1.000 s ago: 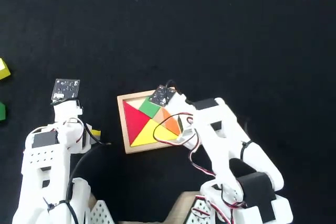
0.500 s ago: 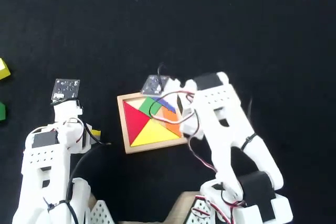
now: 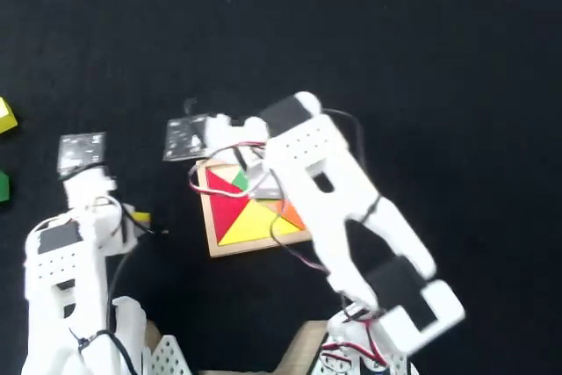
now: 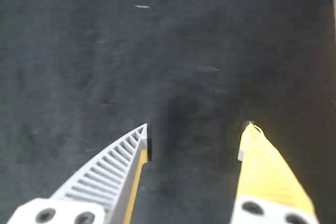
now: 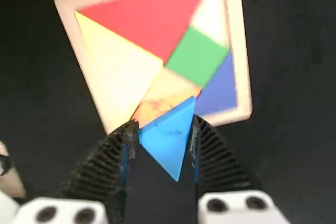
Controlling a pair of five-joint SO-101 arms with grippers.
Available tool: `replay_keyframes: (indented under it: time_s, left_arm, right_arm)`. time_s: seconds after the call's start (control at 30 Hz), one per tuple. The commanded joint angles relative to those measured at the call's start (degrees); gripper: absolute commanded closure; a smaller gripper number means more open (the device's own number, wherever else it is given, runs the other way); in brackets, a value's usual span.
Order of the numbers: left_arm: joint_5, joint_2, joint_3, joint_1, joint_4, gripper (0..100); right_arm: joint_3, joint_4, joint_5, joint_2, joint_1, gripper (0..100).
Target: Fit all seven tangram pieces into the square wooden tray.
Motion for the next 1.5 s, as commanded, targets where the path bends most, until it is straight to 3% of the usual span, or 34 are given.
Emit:
replay_keyframes:
  time_s: [0.0,0.1,0.37,0.83,1.47]
  left_arm:
    - [0.88,-0.09,-0.22,-8.13,-0.79,72]
    - [-2.02,-0.18,0.66,-13.85,-0.79,72]
    - [-3.08,-0.18,0.75,-14.20,-0.97,72]
    - [-3.16,-0.18,0.84,-12.35,-1.23,72]
    - [-3.25,-0.18,0.84,-12.35,-1.23,72]
  right_arm:
    - [-7.69,0.44,6.15,4.70,-1.32,92.4]
    - [-12.62,0.09,10.99,9.89,-1.32,92.4]
    - [-24.84,0.44,15.65,23.69,-3.87,92.4]
    - [-33.36,-0.70,11.08,36.00,-5.80,92.4]
    - [-33.36,-3.25,10.81,36.62,-5.45,92.0]
